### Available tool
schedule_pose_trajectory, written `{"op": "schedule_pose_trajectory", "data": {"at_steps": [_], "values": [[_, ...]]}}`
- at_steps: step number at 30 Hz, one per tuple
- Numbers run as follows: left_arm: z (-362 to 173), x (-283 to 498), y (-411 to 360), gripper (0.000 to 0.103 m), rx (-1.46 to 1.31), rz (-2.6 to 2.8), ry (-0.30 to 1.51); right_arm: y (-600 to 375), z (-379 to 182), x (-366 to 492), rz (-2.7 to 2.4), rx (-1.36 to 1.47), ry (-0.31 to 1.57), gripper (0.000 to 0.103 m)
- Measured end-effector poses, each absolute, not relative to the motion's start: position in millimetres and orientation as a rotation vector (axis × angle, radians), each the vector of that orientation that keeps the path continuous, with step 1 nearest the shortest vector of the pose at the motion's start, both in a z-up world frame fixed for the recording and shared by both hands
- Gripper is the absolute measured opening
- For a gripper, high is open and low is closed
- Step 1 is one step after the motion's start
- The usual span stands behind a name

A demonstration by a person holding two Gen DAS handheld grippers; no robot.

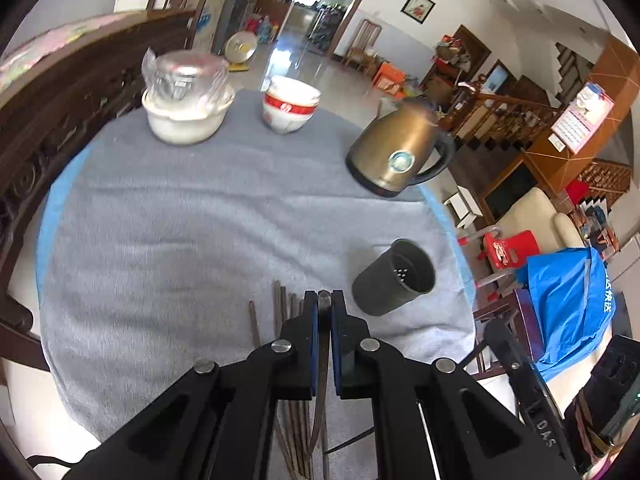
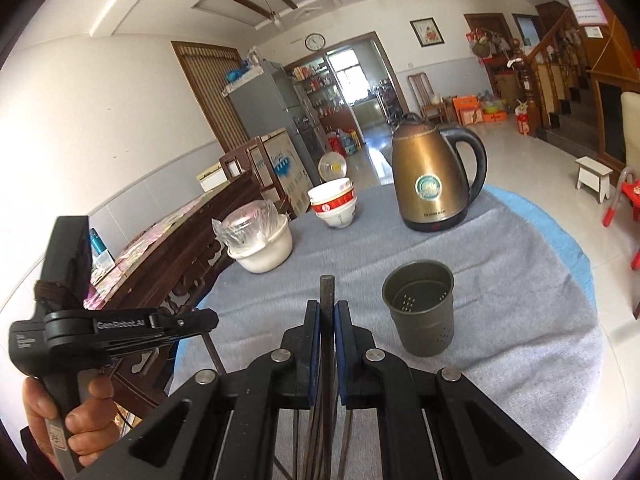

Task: Organize utensils
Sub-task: 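Lift the chopsticks upright with both tools and carry them over the grey holder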

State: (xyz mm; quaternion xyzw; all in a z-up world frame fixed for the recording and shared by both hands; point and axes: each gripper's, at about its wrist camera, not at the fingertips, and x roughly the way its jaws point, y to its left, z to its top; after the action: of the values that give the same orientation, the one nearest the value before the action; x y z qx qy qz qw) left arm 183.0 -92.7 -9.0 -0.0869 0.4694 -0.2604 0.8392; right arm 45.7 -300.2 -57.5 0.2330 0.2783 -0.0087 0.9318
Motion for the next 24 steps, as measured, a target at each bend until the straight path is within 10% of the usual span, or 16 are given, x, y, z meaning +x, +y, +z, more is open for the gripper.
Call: {"op": "schedule_pose_trajectory", "data": {"at_steps": [24], "values": [[99.4, 199.1, -145.9, 0.006, -0.222, -0.631, 0.679, -396.2, 23.5, 53.3, -0.274, 0.547, 0.188, 0.008]]}}
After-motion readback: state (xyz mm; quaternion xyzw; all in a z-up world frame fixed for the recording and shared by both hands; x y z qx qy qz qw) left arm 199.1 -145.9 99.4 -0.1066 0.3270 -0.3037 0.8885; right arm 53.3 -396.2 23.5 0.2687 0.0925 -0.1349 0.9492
